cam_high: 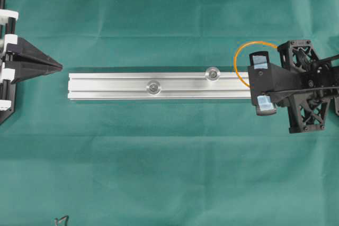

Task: Hook the rubber onto the shaft.
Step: 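Close the right gripper on the orange band's edge beside the bar, then lift the band and carry it left along the bar toward the right post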

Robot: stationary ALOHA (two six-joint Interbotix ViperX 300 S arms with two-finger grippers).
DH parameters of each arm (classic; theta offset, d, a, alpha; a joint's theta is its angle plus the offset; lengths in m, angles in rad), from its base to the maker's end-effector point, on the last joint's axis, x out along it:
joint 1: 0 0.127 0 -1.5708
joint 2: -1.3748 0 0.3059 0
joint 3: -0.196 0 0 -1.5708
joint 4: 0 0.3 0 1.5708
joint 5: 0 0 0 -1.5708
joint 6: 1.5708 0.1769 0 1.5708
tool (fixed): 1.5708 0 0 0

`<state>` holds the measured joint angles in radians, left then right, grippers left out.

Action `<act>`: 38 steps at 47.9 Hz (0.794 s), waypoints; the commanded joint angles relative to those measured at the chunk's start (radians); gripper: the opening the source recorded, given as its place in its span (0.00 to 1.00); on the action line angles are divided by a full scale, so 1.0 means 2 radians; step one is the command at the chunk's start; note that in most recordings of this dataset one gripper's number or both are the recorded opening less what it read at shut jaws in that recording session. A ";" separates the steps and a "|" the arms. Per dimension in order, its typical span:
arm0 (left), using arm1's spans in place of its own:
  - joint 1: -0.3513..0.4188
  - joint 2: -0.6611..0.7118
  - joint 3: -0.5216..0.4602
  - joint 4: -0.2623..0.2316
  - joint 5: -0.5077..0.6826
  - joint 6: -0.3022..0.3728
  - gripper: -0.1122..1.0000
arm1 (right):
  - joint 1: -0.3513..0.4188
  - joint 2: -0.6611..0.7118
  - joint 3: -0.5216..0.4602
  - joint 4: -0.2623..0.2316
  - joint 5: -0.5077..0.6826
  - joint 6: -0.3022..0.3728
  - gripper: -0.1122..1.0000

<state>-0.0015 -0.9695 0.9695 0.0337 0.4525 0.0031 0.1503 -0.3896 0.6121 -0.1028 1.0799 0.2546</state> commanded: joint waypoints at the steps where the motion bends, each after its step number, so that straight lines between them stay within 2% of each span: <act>1: 0.001 0.003 -0.016 0.001 -0.005 0.000 0.12 | 0.000 -0.008 -0.013 -0.002 0.001 0.002 0.16; 38: 0.001 0.003 -0.017 0.001 -0.005 0.000 0.12 | 0.001 -0.005 -0.018 -0.002 -0.001 -0.002 0.16</act>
<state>-0.0015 -0.9710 0.9695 0.0322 0.4525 0.0031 0.1488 -0.3896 0.6090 -0.1043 1.0815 0.2531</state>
